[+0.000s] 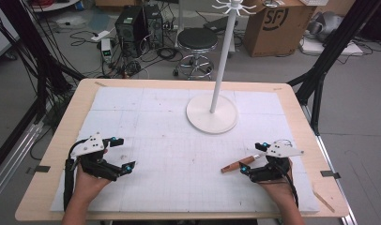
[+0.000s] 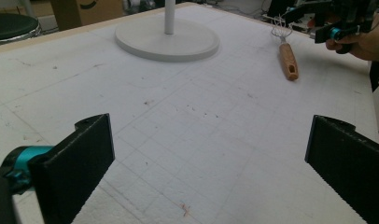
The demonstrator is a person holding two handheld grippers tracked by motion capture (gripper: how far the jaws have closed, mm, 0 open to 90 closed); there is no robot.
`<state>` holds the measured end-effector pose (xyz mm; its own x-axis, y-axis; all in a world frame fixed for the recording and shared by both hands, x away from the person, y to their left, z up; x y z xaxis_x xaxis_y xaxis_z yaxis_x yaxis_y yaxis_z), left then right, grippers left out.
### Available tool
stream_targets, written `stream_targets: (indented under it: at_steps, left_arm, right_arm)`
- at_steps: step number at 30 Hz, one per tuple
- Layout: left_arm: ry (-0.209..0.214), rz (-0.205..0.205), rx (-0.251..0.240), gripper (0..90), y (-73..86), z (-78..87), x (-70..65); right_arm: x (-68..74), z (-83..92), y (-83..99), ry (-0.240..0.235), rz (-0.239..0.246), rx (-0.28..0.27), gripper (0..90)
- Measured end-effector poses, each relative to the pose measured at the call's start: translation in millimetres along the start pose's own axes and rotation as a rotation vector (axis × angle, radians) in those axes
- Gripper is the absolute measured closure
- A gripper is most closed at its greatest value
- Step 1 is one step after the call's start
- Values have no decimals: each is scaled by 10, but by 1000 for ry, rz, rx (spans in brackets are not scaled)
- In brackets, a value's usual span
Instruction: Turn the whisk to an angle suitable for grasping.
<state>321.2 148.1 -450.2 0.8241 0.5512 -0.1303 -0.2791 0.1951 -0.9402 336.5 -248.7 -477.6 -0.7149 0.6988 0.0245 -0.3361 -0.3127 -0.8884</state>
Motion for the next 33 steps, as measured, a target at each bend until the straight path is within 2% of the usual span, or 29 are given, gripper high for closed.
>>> stream_targets:
  at_steps: [10,15,20,22,23,25,27,33]
  left_arm:
    - [9,9,-1,19,10,-50,-17]
    - [17,6,-7,19,-4,-74,-27]
    - [18,5,-7,19,-3,-80,-21]
    - [18,2,-5,19,-1,-79,-17]
    - [16,3,-4,19,1,-78,-15]
    - [19,2,-2,19,2,-77,-17]
    - [19,2,-1,19,3,-77,-19]
    - [25,2,18,19,29,-103,-29]
  right_arm:
    - [-21,55,-14,7,11,9,6]
    - [-49,105,-91,1,13,17,6]
    - [-92,140,-153,-6,41,68,6]
    - [-113,132,-175,1,59,103,6]
    - [-117,117,-191,-10,79,131,6]
    - [-122,111,-194,-10,86,144,7]
    - [-130,76,-195,-28,105,196,7]
    - [-121,37,-197,-74,133,287,40]
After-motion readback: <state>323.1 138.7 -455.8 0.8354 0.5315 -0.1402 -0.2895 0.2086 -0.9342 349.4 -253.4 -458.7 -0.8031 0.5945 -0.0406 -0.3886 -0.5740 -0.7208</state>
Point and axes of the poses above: each handheld gripper's, and its own axes: z roughly backward along the jaws, y roughly out of its underside, x roughly to its left, the point moved 10 cm from there along -z, roughly forward along the jaws, and after that the axes turned 1 degree about -x, right-handed, at the moved point
